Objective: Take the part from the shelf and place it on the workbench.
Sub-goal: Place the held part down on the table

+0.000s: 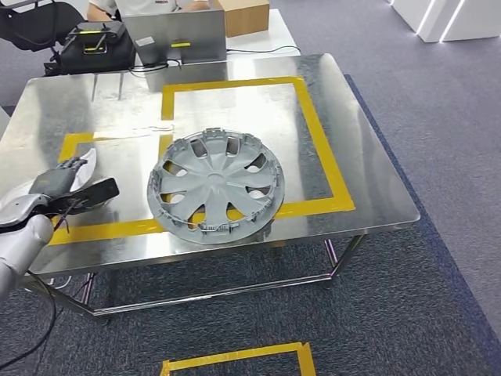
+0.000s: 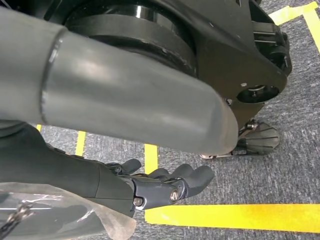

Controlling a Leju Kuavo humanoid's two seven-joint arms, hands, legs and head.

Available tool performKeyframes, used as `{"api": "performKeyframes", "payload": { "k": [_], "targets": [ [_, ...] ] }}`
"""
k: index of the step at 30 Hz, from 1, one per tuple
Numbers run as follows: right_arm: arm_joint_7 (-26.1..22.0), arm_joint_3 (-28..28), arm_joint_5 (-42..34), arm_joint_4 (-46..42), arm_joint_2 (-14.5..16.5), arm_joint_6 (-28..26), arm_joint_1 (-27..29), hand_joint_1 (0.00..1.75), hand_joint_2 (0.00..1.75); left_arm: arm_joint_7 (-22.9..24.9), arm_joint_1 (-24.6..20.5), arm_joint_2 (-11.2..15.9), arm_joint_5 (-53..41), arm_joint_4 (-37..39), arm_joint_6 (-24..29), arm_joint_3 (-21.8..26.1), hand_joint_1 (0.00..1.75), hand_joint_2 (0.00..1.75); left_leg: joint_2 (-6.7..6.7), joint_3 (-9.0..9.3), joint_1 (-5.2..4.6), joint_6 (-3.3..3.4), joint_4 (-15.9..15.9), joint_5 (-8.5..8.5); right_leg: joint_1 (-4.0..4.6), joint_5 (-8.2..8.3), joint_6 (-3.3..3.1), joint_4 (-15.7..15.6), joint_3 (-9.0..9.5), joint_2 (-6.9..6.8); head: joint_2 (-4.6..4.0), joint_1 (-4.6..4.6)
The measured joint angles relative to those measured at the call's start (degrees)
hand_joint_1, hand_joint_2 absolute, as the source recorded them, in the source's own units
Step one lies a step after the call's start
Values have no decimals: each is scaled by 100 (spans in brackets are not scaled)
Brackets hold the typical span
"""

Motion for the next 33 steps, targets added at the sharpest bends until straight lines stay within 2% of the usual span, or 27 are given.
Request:
{"api": "performKeyframes", "payload": {
  "k": [2, 4, 8, 10, 12, 14, 15, 16, 17, 19, 20, 21, 24, 25, 26, 27, 28, 29, 30, 31, 32, 33],
  "targets": [
    [5, 17, 34, 14, 0, 5, -3, 0, 0, -754, 360, -171, 674, -405, -13, 462, 0, 0, 0, 1, -15, 9, 2, -6, -15, -3, 11, 0, 1, 1, 0, 0],
    [-10, 32, 73, 32, 3, 9, -5, 0, 0, -1213, 833, -344, 1205, -1042, -63, 796, 0, 0, 3, 1, -34, 29, 9, -18, -34, -7, 31, 0, 3, 8, 0, -1],
    [-71, 75, 121, 57, 29, 16, 19, 0, 0, -1707, 1965, -635, 2292, -2831, -302, 1121, 0, 0, 15, 5, -70, 101, 23, -31, -69, 1, 106, -17, 18, 30, 0, -3],
    [-99, 84, 105, 60, 42, -1, 31, 0, 0, -1842, 2457, -731, 2624, -3673, -329, 1163, 0, 0, 44, 40, -42, 171, -41, 16, -65, -60, 148, 10, 6, -1, 0, 2],
    [-140, 85, 93, 60, 48, -35, 44, 0, 0, -1948, 2961, -801, 2870, -4513, -333, 1182, 0, 0, 87, 72, -8, 227, -113, 53, -59, -366, 169, 375, -147, -84, 0, 17],
    [-181, 86, 89, 60, 50, -85, 59, 0, 0, -2031, 3469, -844, 3031, -5243, -336, 1230, 0, 0, 123, 67, -6, 237, -123, 58, -65, -775, 189, 1124, -442, -135, 0, 28],
    [-196, 87, 87, 60, 53, -108, 67, 0, 0, -2070, 3722, -860, 3084, -5532, -337, 1267, 0, 0, 143, 60, -5, 235, -122, 60, -71, -885, 203, 1428, -554, -141, 0, 27],
    [-208, 87, 84, 60, 55, -126, 75, 0, 0, -2118, 3975, -876, 3139, -5815, -341, 1313, 0, 0, 160, 54, -2, 229, -120, 63, -78, -886, 216, 1547, -575, -145, 0, 26],
    [-214, 87, 76, 60, 57, -135, 82, 0, 0, -2165, 4210, -890, 3194, -6066, -354, 1366, 0, 0, 173, 48, 6, 218, -115, 67, -88, -775, 227, 1431, -480, -153, 0, 26],
    [-220, 87, 59, 60, 60, -144, 87, 0, 0, -2237, 4559, -920, 3278, -6450, -391, 1458, 0, 0, 178, 34, 29, 177, -90, 74, -115, -416, 251, 700, -37, -179, 0, 26],
    [-223, 87, 54, 60, 61, -146, 86, 0, 0, -2254, 4652, -931, 3295, -6565, -404, 1487, 0, 0, 176, 27, 38, 158, -76, 74, -126, -294, 261, 375, 152, -190, 0, 28],
    [-225, 87, 52, 60, 62, -148, 84, 0, 0, -2263, 4700, -936, 3301, -6625, -410, 1500, 0, 0, 175, 22, 42, 145, -65, 74, -132, -233, 269, 170, 271, -198, 0, 30],
    [-227, 87, 51, 61, 67, -148, 79, 0, 0, -2264, 4735, -937, 3305, -6670, -412, 1512, 0, 0, 170, 14, 39, 128, -56, 76, -130, -271, 279, 44, 342, -201, 0, 33],
    [-232, 87, 50, 62, 75, -148, 75, 0, 0, -2265, 4778, -937, 3311, -6735, -413, 1532, 0, 0, 162, 6, 32, 102, -51, 85, -117, -280, 252, 20, 363, -189, 0, 34],
    [-237, 87, 49, 64, 86, -149, 71, 0, 0, -2267, 4869, -939, 3317, -6878, -416, 1571, 0, 0, 148, -15, 36, 43, -36, 90, -104, -272, 174, -4, 350, -181, 0, 35],
    [-242, 87, 46, 65, 97, -151, 65, 0, 0, -2270, 4969, -941, 3323, -7038, -420, 1619, 0, 0, 132, -68, 40, -17, 74, -19, -87, -243, 75, -21, 323, -172, 0, 32],
    [-247, 87, 44, 66, 105, -154, 63, 0, 0, -2272, 5058, -944, 3327, -7181, -424, 1665, 0, 0, 117, -151, 45, -73, 292, -205, -72, -171, -31, -8, 262, -164, 0, 23],
    [-248, 87, 43, 66, 109, -155, 64, 0, 0, -2275, 5124, -946, 3327, -7289, -426, 1700, 0, 0, 106, -261, 53, -114, 621, -460, -59, -117, -109, -11, 190, -167, 0, 15],
    [-248, 87, 41, 66, 110, -156, 65, 0, 0, -2275, 5145, -947, 3327, -7322, -426, 1717, 0, 0, 100, -378, 49, -119, 1031, -747, -39, -66, -140, -6, 133, -166, 0, 8],
    [-248, 87, 41, 67, 111, -156, 67, 0, 0, -2275, 5162, -947, 3327, -7341, -426, 1725, 0, 0, 97, -449, 43, -116, 1363, -918, -19, -22, -153, -1, 74, -167, 0, 4],
    [-248, 87, 41, 67, 111, -156, 68, 0, 0, -2275, 5181, -948, 3327, -7355, -426, 1730, 0, 0, 94, -446, 37, -103, 1546, -985, 4, 19, -162, 3, 17, -166, 0, 4],
    [-248, 87, 41, 67, 111, -156, 68, 0, 0, -2275, 5198, -949, 3327, -7369, -426, 1731, 0, 0, 92, -337, 29, -76, 1503, -940, 26, 60, -168, 6, -37, -165, 0, 4]
  ]
}}
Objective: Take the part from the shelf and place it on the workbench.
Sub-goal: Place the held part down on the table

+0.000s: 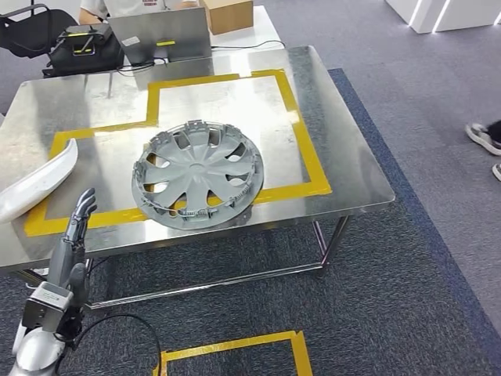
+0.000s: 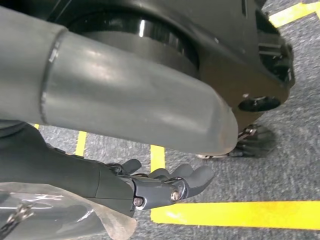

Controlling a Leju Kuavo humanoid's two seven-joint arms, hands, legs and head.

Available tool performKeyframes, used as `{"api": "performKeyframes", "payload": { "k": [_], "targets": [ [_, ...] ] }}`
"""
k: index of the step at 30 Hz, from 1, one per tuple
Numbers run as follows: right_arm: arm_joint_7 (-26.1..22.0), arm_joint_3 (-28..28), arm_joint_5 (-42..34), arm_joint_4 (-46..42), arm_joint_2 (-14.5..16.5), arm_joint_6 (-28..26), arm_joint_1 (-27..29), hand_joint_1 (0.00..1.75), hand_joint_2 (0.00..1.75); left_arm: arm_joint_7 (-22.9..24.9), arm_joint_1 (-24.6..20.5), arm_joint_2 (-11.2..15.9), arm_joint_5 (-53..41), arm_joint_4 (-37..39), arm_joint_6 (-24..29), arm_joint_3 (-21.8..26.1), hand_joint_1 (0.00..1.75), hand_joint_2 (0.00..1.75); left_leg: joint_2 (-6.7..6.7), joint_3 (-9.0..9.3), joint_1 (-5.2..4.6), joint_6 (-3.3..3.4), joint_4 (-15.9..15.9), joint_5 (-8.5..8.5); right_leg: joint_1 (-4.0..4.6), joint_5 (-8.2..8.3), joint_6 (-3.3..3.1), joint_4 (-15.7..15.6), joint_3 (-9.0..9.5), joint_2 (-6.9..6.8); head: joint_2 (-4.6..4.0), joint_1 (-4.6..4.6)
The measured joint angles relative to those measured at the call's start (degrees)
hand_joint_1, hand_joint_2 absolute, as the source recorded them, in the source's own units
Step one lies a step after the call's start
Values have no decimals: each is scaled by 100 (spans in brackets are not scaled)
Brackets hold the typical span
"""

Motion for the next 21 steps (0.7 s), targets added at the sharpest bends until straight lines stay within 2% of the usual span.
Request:
{"api": "performKeyframes", "payload": {
  "k": [1, 3, 4, 5, 8, 9, 10, 12, 13, 14, 15, 16, 17, 18, 19, 20, 21],
  "targets": [
    [0, 0, 0, 0, 1, 0, -1, 0, 0, 0, 11, -1, 0, -17, 0, 1, 0, 0, -4, 217, -14, 41, -275, 128, 21, 40, -2, 1, -47, 4, 0, 0],
    [0, 0, -1, 0, 11, 0, -5, 0, 0, 0, 14, -2, 0, -64, -1, 8, 0, 0, -26, 787, -62, 153, -1143, 380, 56, 117, 10, 5, -116, 14, 0, 2],
    [0, 0, -1, 0, 18, 1, -8, 0, 0, -1, 14, -2, 0, -89, -2, 12, 0, 0, -36, 979, -87, 186, -1467, 453, 64, 154, 28, 4, -138, 16, 0, 7],
    [0, 0, -1, 0, 24, 1, -9, 0, 0, -1, 15, -3, 0, -108, -2, 17, 0, 0, -46, 1076, -111, 206, -1656, 479, 63, 190, 56, 2, -155, 15, 0, 1],
    [-5, 0, -1, 0, 31, 2, -3, 0, 0, -3, 22, -9, -1, -129, -13, 30, 0, 0, -35, 1023, -134, 246, -1757, 587, 39, 261, 168, -9, -188, 10, 0, -14],
    [-14, 0, -3, 0, 32, 2, -2, 0, 0, -4, 27, -16, -4, -134, -34, 33, 0, 0, -23, 980, -123, 279, -1781, 649, 33, 169, 202, 46, -229, 11, 0, -7],
    [-28, 0, -4, 0, 31, 1, -1, 0, 0, -5, 43, -26, -10, -141, -63, 36, 0, 0, -9, 925, -108, 310, -1805, 717, 29, -27, 232, 201, -295, 12, 0, 0],
    [-66, 0, -6, 0, 31, 0, -2, 0, 0, -18, 125, -40, -36, -156, -113, 44, 0, 0, 15, 780, -96, 349, -1809, 836, 8, -595, 278, 820, -484, 7, 0, 15],
    [-86, 0, -5, 0, 30, 1, -1, 0, 0, -28, 187, -43, -58, -162, -122, 48, 0, 0, 24, 697, -97, 351, -1803, 897, 0, -817, 299, 1201, -563, 5, 0, 18],
    [-100, 0, -5, 0, 30, 1, -1, 0, 0, -41, 249, -46, -82, -166, -123, 51, 0, 0, 33, 613, -97, 348, -1797, 955, -5, -916, 316, 1490, -599, 3, 0, 17],
    [-112, 0, -5, 0, 29, 1, 1, 0, 0, -54, 316, -49, -102, -169, -120, 54, 0, 0, 41, 523, -97, 340, -1786, 1015, -9, -881, 330, 1627, -549, 1, 0, 17],
    [-118, 0, -7, -1, 28, 2, 2, 0, 0, -63, 374, -55, -119, -169, -110, 54, 0, 0, 46, 445, -95, 327, -1771, 1064, -15, -732, 337, 1543, -398, -1, 0, 17],
    [-124, 0, -9, -1, 28, 2, 1, 0, 0, -70, 427, -62, -126, -170, -97, 56, 0, 0, 49, 374, -91, 312, -1751, 1106, -22, -553, 338, 1277, -158, -4, 0, 17],
    [-135, 0, -8, -2, 28, 3, -4, 0, 0, -73, 481, -72, -128, -170, -74, 65, 0, 0, 51, 310, -90, 287, -1720, 1147, -29, -441, 335, 845, 168, -10, 0, 18],
    [-147, 1, -4, -2, 28, 3, -12, 0, 0, -69, 528, -83, -128, -170, -42, 83, 0, 0, 50, 259, -93, 259, -1687, 1183, -27, -420, 322, 384, 494, -11, 0, 17],
    [-159, 4, 2, -2, 28, 2, -20, 0, 0, -43, 576, -92, -116, -168, -8, 108, 0, 0, 50, 224, -99, 228, -1659, 1226, -22, -453, 300, 17, 726, -12, 0, 15],
    [-168, 7, 7, -2, 28, 2, -26, 0, 0, 17, 629, -109, -84, -156, 36, 146, 0, 0, 51, 202, -105, 196, -1643, 1271, -10, -510, 272, -225, 861, -10, 0, 15]
  ]
}}
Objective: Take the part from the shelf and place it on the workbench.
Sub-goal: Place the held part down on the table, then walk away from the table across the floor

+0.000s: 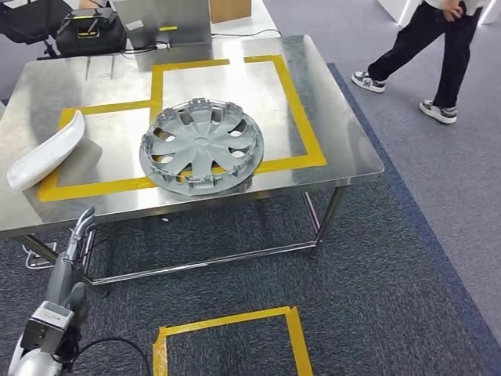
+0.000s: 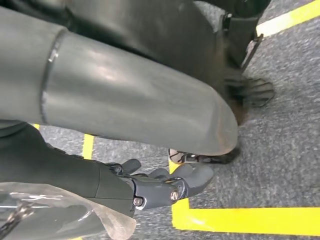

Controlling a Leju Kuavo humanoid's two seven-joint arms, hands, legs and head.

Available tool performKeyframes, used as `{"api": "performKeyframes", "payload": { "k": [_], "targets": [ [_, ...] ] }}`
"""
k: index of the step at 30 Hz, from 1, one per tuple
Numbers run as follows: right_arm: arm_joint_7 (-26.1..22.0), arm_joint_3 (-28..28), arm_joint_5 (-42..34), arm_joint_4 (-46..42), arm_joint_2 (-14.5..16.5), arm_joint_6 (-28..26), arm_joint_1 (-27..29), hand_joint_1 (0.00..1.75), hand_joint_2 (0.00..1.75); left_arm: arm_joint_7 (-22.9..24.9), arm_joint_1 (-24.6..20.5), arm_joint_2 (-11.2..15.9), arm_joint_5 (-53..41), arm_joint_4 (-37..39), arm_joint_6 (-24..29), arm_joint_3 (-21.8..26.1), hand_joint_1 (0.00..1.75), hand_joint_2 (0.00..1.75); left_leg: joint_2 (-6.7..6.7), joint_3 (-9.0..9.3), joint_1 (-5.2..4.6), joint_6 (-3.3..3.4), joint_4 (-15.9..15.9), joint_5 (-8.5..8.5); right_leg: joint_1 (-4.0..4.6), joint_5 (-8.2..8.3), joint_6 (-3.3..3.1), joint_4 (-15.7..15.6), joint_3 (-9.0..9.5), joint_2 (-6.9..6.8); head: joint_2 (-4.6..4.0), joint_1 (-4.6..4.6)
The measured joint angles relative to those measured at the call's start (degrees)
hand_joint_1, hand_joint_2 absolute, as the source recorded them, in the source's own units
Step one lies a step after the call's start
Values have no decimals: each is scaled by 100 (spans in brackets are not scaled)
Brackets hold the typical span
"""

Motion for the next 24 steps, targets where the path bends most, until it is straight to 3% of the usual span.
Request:
{"api": "performKeyframes", "payload": {
  "k": [2, 3, 5, 7, 8, 9, 10, 12, 14, 15, 17, 19, 20, 21, 23, 24],
  "targets": [
    [-8, 4, -1, 1, 2, -2, 7, 0, 0, 165, 120, -54, 63, 103, 102, 112, 0, 0, 0, -16, 5, -63, 0, 75, 12, 9, -86, -74, -27, 1, 0, -3],
    [-9, 4, -2, 1, 3, -5, 15, 0, 0, 240, 199, -92, 88, 219, 145, 190, 0, 0, -10, -32, 16, -98, 26, 24, 10, 49, -138, -73, -69, -4, 0, -4],
    [-5, 5, 2, 0, 5, -18, 30, 0, 0, 332, 347, -163, 112, 557, 169, 372, 0, 0, -39, -113, 34, -166, 303, -363, -2, 153, -245, -82, -170, -19, 0, -19],
    [6, 7, 21, 1, 4, -28, 39, 0, 0, 408, 418, -252, 145, 997, 117, 574, 0, 0, -57, -245, 43, -209, 978, -963, 13, 266, -291, -72, -303, -26, 0, -32],
    [10, 9, 37, 1, 4, -28, 42, 0, 0, 429, 425, -297, 154, 1222, 77, 671, 0, 0, -59, -288, 44, -219, 1315, -1133, 23, 323, -294, -60, -367, -27, 0, -32],
    [17, 11, 56, 2, 4, -27, 43, 0, 0, 444, 420, -341, 158, 1486, 21, 771, 0, 0, -61, -283, 46, -221, 1565, -1181, 34, 384, -295, -39, -447, -28, 0, -30],
    [25, 16, 77, 2, 4, -24, 44, 0, 0, 439, 392, -374, 160, 1779, -50, 870, 0, 0, -63, -188, 46, -212, 1594, -1073, 43, 436, -293, -9, -528, -28, 0, -30],
    [70, 26, 116, 2, 4, 6, 41, 0, 0, 393, 237, -431, 155, 2541, -183, 1102, 0, 0, -71, 270, 43, -165, 1051, -735, 53, 521, -281, 64, -697, -26, 0, -29],
    [138, 36, 154, 2, 4, 47, 35, 0, 0, 303, -4, -480, 161, 3460, -276, 1400, 0, 0, -87, 793, 27, -101, 225, -688, 72, 586, -245, 127, -817, -18, 0, -27],
    [166, 40, 174, 3, 4, 55, 33, 0, 0, 259, -132, -500, 181, 3897, -321, 1543, 0, 0, -94, 931, 15, -76, -33, -735, 76, 622, -220, 142, -850, -17, 0, -26],
    [200, 52, 207, 4, 4, 39, 33, 0, 0, 196, -348, -532, 258, 4642, -427, 1781, 0, 0, -98, 969, -10, -37, -176, -772, 67, 688, -169, 144, -877, -19, 0, -22],
    [222, 66, 236, 7, 4, 8, 38, 0, 0, 179, -509, -585, 352, 5350, -556, 2029, 0, 0, -78, 915, -11, 25, -193, -701, 54, 706, -109, 155, -899, -10, 0, -30],
    [234, 73, 247, 8, 4, -9, 39, 0, 0, 168, -584, -618, 386, 5720, -613, 2164, 0, 0, -61, 866, -4, 73, -205, -647, 48, 600, -74, 229, -948, -6, 0, -28],
    [242, 76, 255, 8, 4, -19, 41, 0, 0, 155, -640, -648, 400, 6002, -644, 2267, 0, 0, -45, 801, 7, 115, -219, -583, 43, 391, -46, 404, -1026, -2, 0, -24],
    [257, 79, 264, 8, 4, -33, 39, 0, 0, 147, -746, -690, 409, 6475, -675, 2422, 0, 0, -32, 640, 8, 168, -218, -453, 29, -194, -3, 1063, -1239, -3, 0, -9],
    [264, 80, 270, 8, 4, -35, 38, 0, 0, 179, -792, -707, 424, 6673, -689, 2485, 0, 0, -31, 555, 2, 171, -213, -386, 26, -389, 13, 1428, -1316, -3, 0, -7]
  ]
}}
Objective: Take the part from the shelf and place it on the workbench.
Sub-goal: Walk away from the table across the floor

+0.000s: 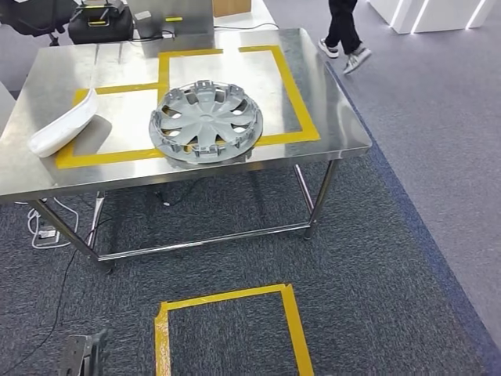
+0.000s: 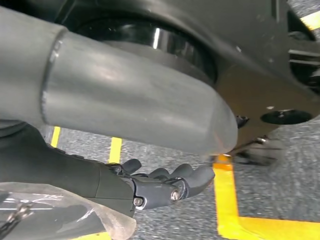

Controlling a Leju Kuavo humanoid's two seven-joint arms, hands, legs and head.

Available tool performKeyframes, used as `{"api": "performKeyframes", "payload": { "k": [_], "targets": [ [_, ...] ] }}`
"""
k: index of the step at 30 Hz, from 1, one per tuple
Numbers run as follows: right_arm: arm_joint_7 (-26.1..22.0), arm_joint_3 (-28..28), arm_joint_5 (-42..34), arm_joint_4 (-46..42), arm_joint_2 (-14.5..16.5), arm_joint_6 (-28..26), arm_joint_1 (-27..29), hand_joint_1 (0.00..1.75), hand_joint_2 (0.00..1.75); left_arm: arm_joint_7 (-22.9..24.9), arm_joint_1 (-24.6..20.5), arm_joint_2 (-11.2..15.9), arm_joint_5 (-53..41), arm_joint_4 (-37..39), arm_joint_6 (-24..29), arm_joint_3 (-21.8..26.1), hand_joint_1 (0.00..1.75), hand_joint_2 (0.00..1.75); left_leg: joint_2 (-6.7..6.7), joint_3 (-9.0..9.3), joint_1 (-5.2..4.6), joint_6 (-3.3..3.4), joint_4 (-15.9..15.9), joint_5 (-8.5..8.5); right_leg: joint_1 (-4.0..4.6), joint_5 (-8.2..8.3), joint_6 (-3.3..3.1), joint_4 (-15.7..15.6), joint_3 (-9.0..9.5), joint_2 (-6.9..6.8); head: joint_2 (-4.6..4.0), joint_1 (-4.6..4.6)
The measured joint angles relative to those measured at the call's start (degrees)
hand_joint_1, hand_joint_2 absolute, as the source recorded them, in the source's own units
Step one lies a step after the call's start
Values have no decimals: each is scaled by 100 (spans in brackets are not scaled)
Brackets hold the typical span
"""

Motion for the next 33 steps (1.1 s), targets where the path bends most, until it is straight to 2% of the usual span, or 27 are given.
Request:
{"api": "performKeyframes", "payload": {
  "k": [1, 2, 3, 4, 5, 6, 7, 8, 10, 11, 12, 13, 15, 16, 17, 18, 20, 22, 23, 25, 26, 27, 29, 30, 31, 32, 33],
  "targets": [
    [13, 1, 5, 0, 0, 3, -1, 0, 0, 66, -38, -19, 3, 190, -7, 62, 0, 0, 4, -87, -6, -2, 8, 66, 0, -51, 11, 259, -14, 0, 0, -1],
    [33, 3, 12, 0, -1, 10, -1, 0, 0, 162, -73, -37, -16, 360, -4, 111, 0, 0, 8, -174, -11, -7, 20, 127, 0, 38, 13, 335, 61, -1, 0, -1],
    [58, 4, 19, 0, -1, 19, -1, 0, 0, 270, -103, -56, -40, 527, -8, 150, 0, 0, 12, -258, -15, -15, 37, 181, 1, 212, 7, 204, 240, -1, 0, -1],
    [89, 5, 22, 0, -2, 31, -4, 0, 0, 374, -125, -78, -71, 681, -17, 182, 0, 0, 14, -329, -17, -26, 62, 231, 2, 387, -8, -115, 514, -1, 0, -1],
    [120, 5, 24, 0, -2, 45, -12, 0, 0, 467, -139, -103, -91, 814, -34, 205, 0, 0, 14, -391, -26, -43, 91, 272, 7, 474, -29, -556, 848, -2, 0, 0],
    [151, 5, 21, 0, -2, 63, -25, 0, 0, 555, -144, -129, -89, 938, -58, 229, 0, 0, 13, -441, -36, -64, 124, 314, 12, 473, -53, -1009, 1162, -1, 0, 1],
    [182, 6, 19, 1, -2, 82, -39, 0, 0, 640, -148, -152, -87, 1045, -68, 256, 0, 0, 14, -477, -43, -90, 149, 361, 19, 423, -77, -1344, 1363, 1, 0, 2],
    [211, 7, 20, 1, -2, 100, -50, 0, 0, 720, -149, -174, -89, 1139, -70, 281, 0, 0, 17, -507, -46, -120, 161, 411, 31, 367, -104, -1538, 1461, 3, 0, 4],
    [249, 11, 31, 7, -1, 128, -53, 0, 0, 823, -139, -196, -102, 1294, -92, 334, 0, 0, 9, -543, -33, -188, 173, 474, 32, 397, -178, -1604, 1402, -11, 0, 9],
    [257, 14, 37, 10, -1, 137, -50, 0, 0, 843, -127, -205, -125, 1356, -107, 354, 0, 0, -4, -570, -25, -225, 226, 380, 25, 450, -229, -1602, 1354, -24, 0, 3],
    [260, 17, 36, 13, 0, 145, -48, 0, 0, 857, -116, -211, -166, 1407, -109, 367, 0, 0, -19, -615, -15, -263, 376, 170, 14, 515, -278, -1607, 1296, -40, 0, -10],
    [260, 19, 26, 15, 1, 154, -47, 0, 0, 887, -113, -215, -226, 1451, -89, 373, 0, 0, -33, -675, 0, -295, 630, -130, 6, 584, -314, -1607, 1225, -54, 0, -20],
    [261, 19, -9, 15, 0, 178, -48, 0, 0, 1015, -120, -223, -355, 1522, -9, 372, 0, 0, -38, -783, 25, -347, 1340, -694, 12, 711, -342, -1586, 1067, -66, 0, -38],
    [264, 17, -28, 15, 0, 189, -50, 0, 0, 1111, -126, -223, -416, 1551, 36, 371, 0, 0, -38, -790, 34, -364, 1633, -788, 14, 771, -339, -1560, 983, -69, 0, -36],
    [270, 17, -39, 15, 0, 196, -53, 0, 0, 1226, -128, -223, -484, 1578, 81, 369, 0, 0, -38, -735, 43, -375, 1781, -739, 13, 829, -333, -1519, 887, -71, 0, -38],
    [280, 16, -41, 15, 0, 199, -56, 0, 0, 1350, -127, -222, -565, 1601, 122, 362, 0, 0, -39, -596, 51, -378, 1733, -587, 11, 879, -325, -1466, 786, -70, 0, -37],
    [291, 21, -5, 15, 0, 197, -61, 0, 0, 1614, -124, -217, -755, 1635, 193, 327, 0, 0, -46, -95, 60, -363, 1101, -320, 8, 956, -291, -1347, 579, -68, 0, -38],
    [272, 42, 60, 15, 0, 177, -67, 0, 0, 1816, -122, -215, -892, 1663, 231, 276, 0, 0, -64, 358, 44, -314, 366, -363, 16, 1019, -232, -1248, 438, -68, 0, -33],
    [260, 60, 86, 15, 0, 165, -71, 0, 0, 1880, -120, -216, -933, 1679, 241, 251, 0, 0, -71, 448, 28, -281, 177, -422, 17, 1057, -197, -1225, 400, -71, 0, -31],
    [248, 88, 108, 15, 0, 154, -72, 0, 87, 1945, -107, -220, -969, 1711, 252, 214, 0, 0, -68, 416, 4, -200, 105, -401, 9, 1144, -121, -1224, 362, -73, 0, -29],
    [247, 97, 111, 15, -1, 151, -69, 0, 87, 1966, -106, -226, -979, 1729, 258, 199, 0, 0, -58, 367, 6, -149, 94, -351, 1, 1116, -87, -1196, 321, -65, 0, -31],
    [248, 101, 109, 15, -1, 147, -66, 0, 87, 1986, -109, -228, -987, 1742, 267, 187, 0, 0, -48, 305, 12, -96, 79, -294, -2, 991, -58, -1094, 251, -51, 0, -25],
    [257, 104, 91, 15, -2, 121, -65, 0, 0, 2042, -120, -230, -1034, 1760, 321, 156, 0, 0, -22, 150, 20, -22, 63, -175, -9, 495, -22, -603, 48, -27, 0, -10],
    [264, 104, 73, 15, -2, 105, -64, 0, 0, 2078, -117, -228, -1064, 1763, 358, 137, 0, 0, -4, 71, 14, -7, 65, -116, -9, 248, -9, -239, -53, -21, 0, 0],
    [272, 104, 54, 15, -2, 91, -63, 0, 0, 2124, -110, -231, -1094, 1767, 395, 115, 0, 0, 26, -7, 8, -4, 69, -57, -11, 119, 2, 103, -120, -20, 0, 4],
    [283, 103, 35, 15, -2, 80, -63, 0, 0, 2177, -101, -236, -1127, 1774, 421, 91, 0, 0, 69, -84, 2, -4, 75, 1, -12, 121, 12, 348, -133, -21, 0, 9],
    [294, 103, 20, 15, -2, 75, -62, 0, 0, 2229, -93, -243, -1149, 1782, 437, 73, 0, 0, 116, -152, -2, -10, 84, 48, -13, 262, 15, 388, -49, -28, 0, 13]
  ]
}}
